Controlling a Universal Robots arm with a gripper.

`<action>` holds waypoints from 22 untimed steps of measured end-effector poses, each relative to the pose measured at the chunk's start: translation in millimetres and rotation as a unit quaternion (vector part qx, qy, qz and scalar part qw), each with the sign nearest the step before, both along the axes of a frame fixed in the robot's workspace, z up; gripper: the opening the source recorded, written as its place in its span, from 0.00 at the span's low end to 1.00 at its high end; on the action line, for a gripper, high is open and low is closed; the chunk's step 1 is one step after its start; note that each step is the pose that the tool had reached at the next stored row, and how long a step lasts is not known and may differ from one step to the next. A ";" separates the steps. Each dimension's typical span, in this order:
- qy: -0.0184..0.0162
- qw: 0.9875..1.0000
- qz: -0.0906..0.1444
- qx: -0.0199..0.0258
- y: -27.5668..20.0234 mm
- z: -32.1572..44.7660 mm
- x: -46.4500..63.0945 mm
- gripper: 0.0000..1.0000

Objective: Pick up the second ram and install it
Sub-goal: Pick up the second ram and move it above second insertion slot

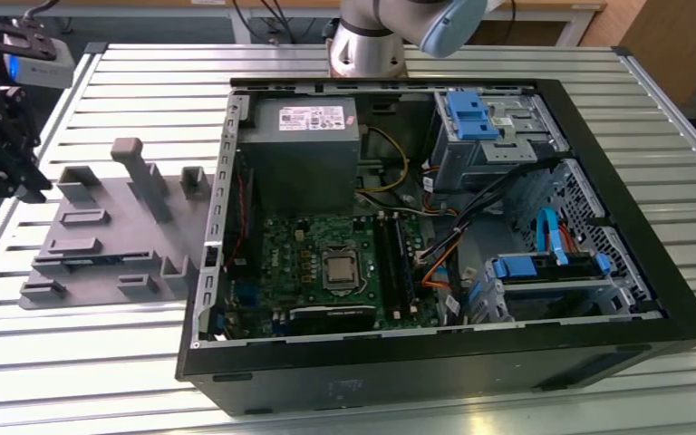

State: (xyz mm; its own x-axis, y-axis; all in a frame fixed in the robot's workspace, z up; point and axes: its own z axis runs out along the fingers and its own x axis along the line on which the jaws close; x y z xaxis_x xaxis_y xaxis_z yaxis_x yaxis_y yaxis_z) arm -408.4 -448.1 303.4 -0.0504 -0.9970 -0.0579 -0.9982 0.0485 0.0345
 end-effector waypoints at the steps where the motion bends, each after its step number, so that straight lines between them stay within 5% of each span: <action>1: 0.000 1.000 -0.002 0.000 -0.1 -1.8 0.0 0.24; 9: 0.000 1.000 -0.008 -0.002 -2.3 -15.9 0.1 0.24; 22: 0.000 1.000 -0.008 -0.002 -13.6 -39.5 0.0 0.24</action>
